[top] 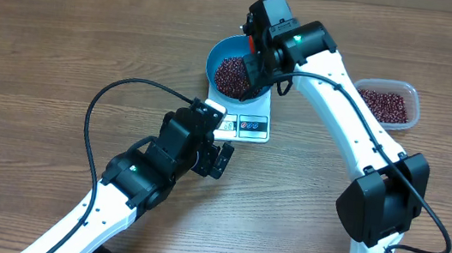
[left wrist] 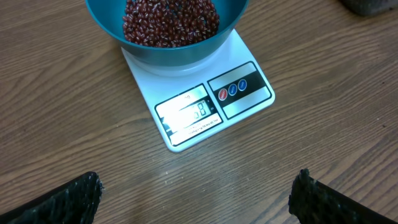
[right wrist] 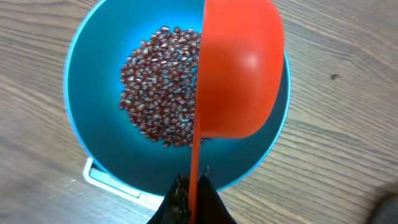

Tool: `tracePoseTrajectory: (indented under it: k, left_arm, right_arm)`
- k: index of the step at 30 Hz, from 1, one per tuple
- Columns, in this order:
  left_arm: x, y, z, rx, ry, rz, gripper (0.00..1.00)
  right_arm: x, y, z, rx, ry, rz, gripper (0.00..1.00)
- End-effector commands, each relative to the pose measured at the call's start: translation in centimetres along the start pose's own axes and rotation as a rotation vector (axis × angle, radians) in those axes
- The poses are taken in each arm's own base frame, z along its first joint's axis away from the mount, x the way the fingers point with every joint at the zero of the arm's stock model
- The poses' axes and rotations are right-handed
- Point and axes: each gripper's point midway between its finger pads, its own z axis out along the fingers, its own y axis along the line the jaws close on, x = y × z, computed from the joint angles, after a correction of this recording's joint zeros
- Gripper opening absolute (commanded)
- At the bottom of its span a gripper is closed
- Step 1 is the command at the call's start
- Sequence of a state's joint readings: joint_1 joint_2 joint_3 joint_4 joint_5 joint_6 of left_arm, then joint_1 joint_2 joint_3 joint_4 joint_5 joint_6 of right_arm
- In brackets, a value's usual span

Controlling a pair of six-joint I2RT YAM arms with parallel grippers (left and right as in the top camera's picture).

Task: Scoop item into bowl and weigh 150g on scale
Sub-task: 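Tip the scoop with right gripper, pouring beans into the bowl, then move the empty scoop with right gripper back to the tub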

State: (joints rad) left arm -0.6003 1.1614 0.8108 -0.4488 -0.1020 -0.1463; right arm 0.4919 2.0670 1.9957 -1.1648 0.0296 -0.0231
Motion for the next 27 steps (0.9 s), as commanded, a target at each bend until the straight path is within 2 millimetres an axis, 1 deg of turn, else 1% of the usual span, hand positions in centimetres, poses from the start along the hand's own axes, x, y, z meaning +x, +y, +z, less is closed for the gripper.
tracePoseTrajectory:
  k: [1,4,6,9,10,13,15,17,18,20,22,27]
  left_arm:
    - [-0.2,0.4,0.0,-0.016,-0.004,0.007,0.99]
    - [-0.2,0.4,0.0,-0.016,-0.004,0.008,1.00]
    - [-0.2,0.4,0.0,-0.016,-0.004,0.007,0.99]
    - [-0.2,0.4,0.0,-0.016,-0.004,0.007,0.99]
    - [-0.2,0.4,0.0,-0.016,-0.004,0.007,0.99]
    - [-0.2,0.4,0.0,-0.016,-0.004,0.007,0.99]
    - [-0.2,0.4,0.0,-0.016,-0.004,0.007,1.00]
    - [-0.2,0.4,0.0,-0.016,-0.004,0.007,0.99]
    - [-0.2,0.4,0.0,-0.016,-0.004,0.008,1.00]
    - [-0.2,0.4,0.0,-0.016,-0.004,0.007,1.00]
    - [-0.2,0.4,0.0,-0.016,-0.004,0.007,1.00]
    - [-0.2,0.4,0.0,-0.016,-0.004,0.007,1.00]
  right_arm:
    - [-1.8,-0.6,-4.5,-0.105,-0.106,0.040,0.04]
    - [-1.5,-2.0,-5.7,-0.147,-0.114,0.078,0.04]
    - [-1.1,-3.6,-6.4,-0.158,-0.111,0.117,0.04]
    - [0.2,-6.9,-7.6,-0.148,-0.094,0.196,0.04]
    - [1.2,-9.2,-8.2,-0.137,-0.078,0.252,0.04]
    - [3.6,-13.3,-8.9,-0.104,-0.034,0.360,0.04]
    - [5.1,-15.5,-9.1,-0.087,-0.006,0.409,0.04]
    - [7.2,-18.0,-9.4,-0.067,0.033,0.481,0.04]
    - [8.0,-19.0,-9.5,-0.060,0.047,0.511,0.04]
    - [9.7,-20.7,-9.9,-0.045,0.074,0.567,0.04]
    - [10.8,-22.0,-10.1,-0.035,0.090,0.612,0.04]
    - [12.6,-23.8,-9.7,-0.009,0.135,0.667,0.04]
